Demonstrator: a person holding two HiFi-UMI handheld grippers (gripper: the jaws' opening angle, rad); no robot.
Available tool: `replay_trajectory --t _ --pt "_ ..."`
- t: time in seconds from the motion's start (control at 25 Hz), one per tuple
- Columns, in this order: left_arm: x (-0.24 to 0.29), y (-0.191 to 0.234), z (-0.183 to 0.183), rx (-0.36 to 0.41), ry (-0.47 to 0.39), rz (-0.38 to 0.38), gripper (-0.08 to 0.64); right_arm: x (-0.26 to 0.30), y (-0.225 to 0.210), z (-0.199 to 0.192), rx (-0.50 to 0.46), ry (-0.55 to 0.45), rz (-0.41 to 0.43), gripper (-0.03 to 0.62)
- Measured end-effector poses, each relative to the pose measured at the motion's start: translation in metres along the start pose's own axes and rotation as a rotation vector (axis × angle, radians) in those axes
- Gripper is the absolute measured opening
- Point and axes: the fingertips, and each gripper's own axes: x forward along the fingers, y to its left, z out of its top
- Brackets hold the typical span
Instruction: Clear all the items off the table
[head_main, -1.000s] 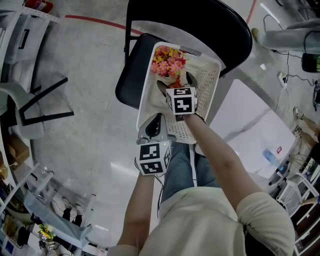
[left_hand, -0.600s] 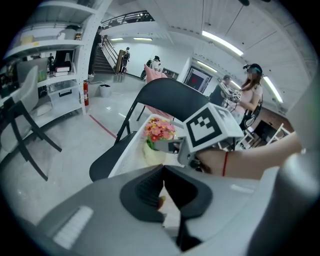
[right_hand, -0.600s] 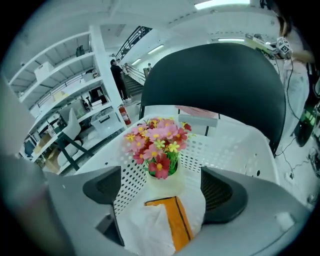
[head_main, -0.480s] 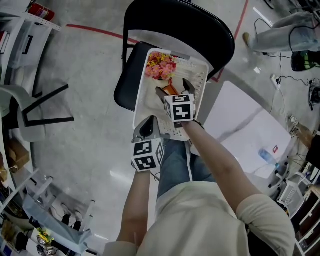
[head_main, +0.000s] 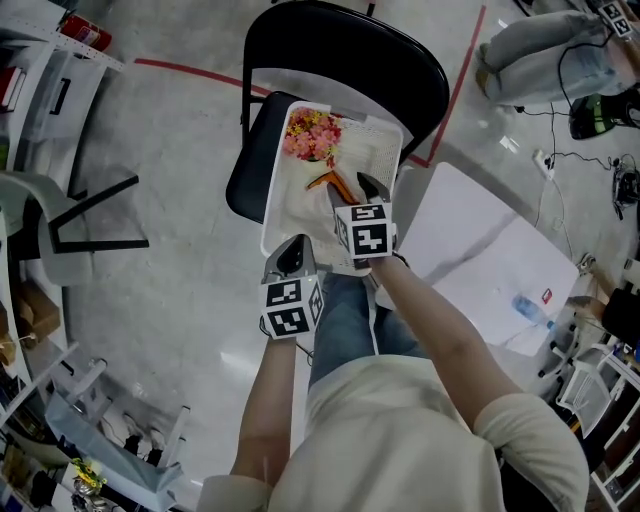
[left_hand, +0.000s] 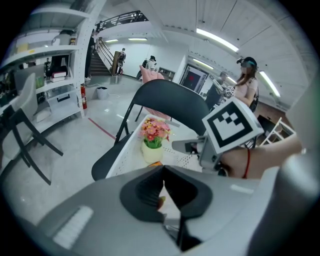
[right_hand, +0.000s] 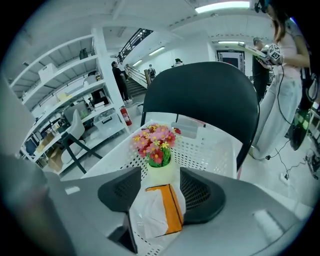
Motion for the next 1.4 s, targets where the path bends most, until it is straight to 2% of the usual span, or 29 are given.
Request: replay_trajectory --t 0.2,0.36,0.48,0.84,1.04,1.4 --pt "-0.007 -0.008 0.0 0.002 0.0 -0.006 0.009 -0.025 -0.002 -0.003 -0.002 -0.009 0.007 0.159" --pt "-0.012 -0.017 0.005 -0.031 -0.011 -0.026 0.009 -0.045 -0.006 -0.005 -0.031 -0.015 0.001 0.049" --pt "-0.016 -0.024 0.008 -0.019 -0.018 -0.034 0.009 -0.06 -0.008 -0.005 -0.042 -0.022 0.002 0.017" --pt "-0.032 -0.046 0.014 0.075 -0.034 -0.054 0.009 -0.112 -0.011 -0.014 -0.032 -0.043 0.015 0.0" --pt "-0.041 -0.06 0.017 0.072 -0.047 -0.088 0.009 -0.14 -0.01 -0.019 -0.018 -0.061 0.037 0.0" --pt "-0.051 -0.097 0.026 0.168 -0.053 -0.15 0.009 -0.185 -0.021 -0.024 -0.017 -0.101 -0.006 -0.002"
